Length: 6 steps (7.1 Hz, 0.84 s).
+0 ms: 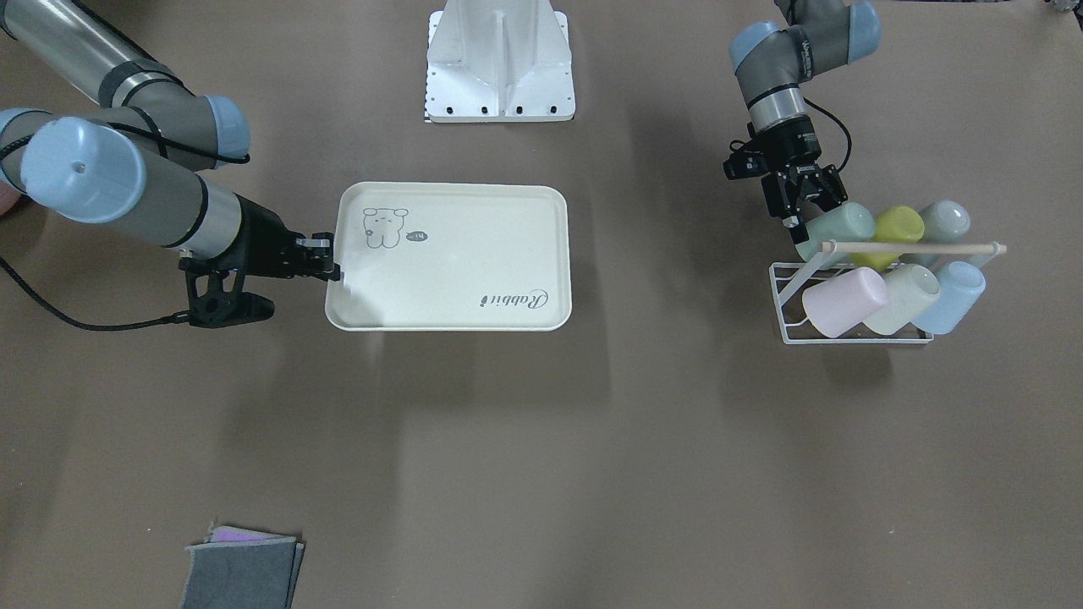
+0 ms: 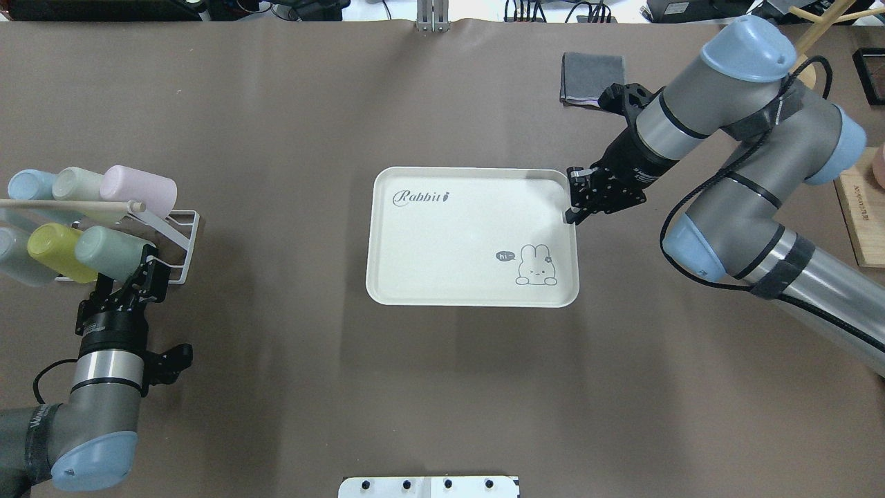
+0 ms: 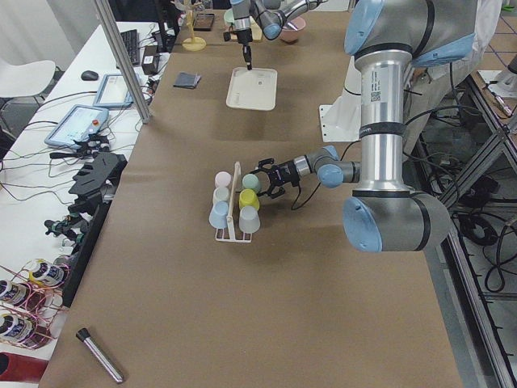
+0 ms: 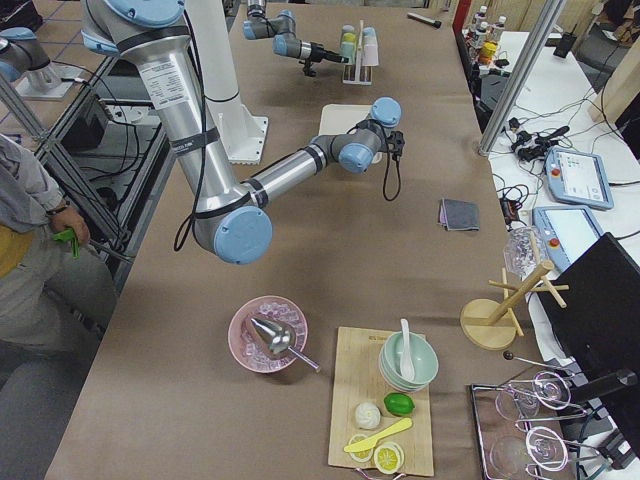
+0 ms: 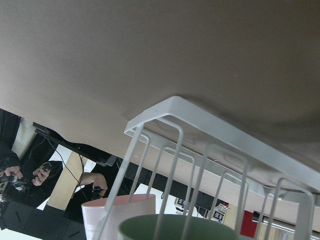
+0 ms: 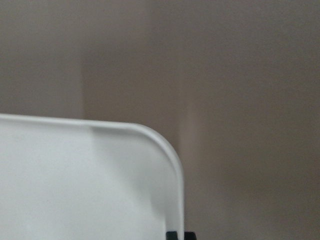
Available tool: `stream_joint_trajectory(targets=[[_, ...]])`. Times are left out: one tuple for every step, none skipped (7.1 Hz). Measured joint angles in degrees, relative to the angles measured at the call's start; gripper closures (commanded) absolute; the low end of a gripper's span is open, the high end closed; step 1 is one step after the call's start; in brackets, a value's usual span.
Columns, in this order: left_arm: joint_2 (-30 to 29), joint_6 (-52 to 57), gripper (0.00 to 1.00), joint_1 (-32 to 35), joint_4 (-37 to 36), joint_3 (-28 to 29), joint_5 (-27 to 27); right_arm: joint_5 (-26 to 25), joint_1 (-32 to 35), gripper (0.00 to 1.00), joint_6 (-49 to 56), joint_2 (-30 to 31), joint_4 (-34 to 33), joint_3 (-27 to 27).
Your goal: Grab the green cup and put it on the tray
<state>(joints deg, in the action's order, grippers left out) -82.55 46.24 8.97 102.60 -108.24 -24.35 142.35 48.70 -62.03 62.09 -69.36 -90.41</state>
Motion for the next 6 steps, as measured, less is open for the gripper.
stream_joint_trajectory(targets=[[0.0, 0.1, 0.02, 0.3, 1.8, 1.1, 0.0, -0.2, -1.0, 1.00, -0.8, -3.3, -0.2, 3.1], [0.0, 0.2, 0.02, 0.5, 2.9, 1.7, 0.0, -0.7, -2.1, 1.00, -1.7, -6.6, -0.2, 6.4], [0.0, 0.4, 0.02, 0.6, 3.4, 1.9, 0.0, -1.8, -3.2, 1.00, -2.3, -9.4, -0.2, 9.3], [0.0, 0.5, 0.03, 0.7, 3.6, 1.9, 0.0, -3.5, -4.5, 1.00, -2.6, -11.3, -0.1, 11.3], [-0.1, 0.5, 0.05, 0.7, 3.6, 1.9, 0.0, -4.6, -5.6, 1.00, -2.9, -12.6, -0.1, 12.5], [-0.1, 0.5, 0.15, 0.7, 3.8, 1.8, 0.0, -5.5, -6.5, 1.00, -3.2, -13.5, -0.1, 13.3]])
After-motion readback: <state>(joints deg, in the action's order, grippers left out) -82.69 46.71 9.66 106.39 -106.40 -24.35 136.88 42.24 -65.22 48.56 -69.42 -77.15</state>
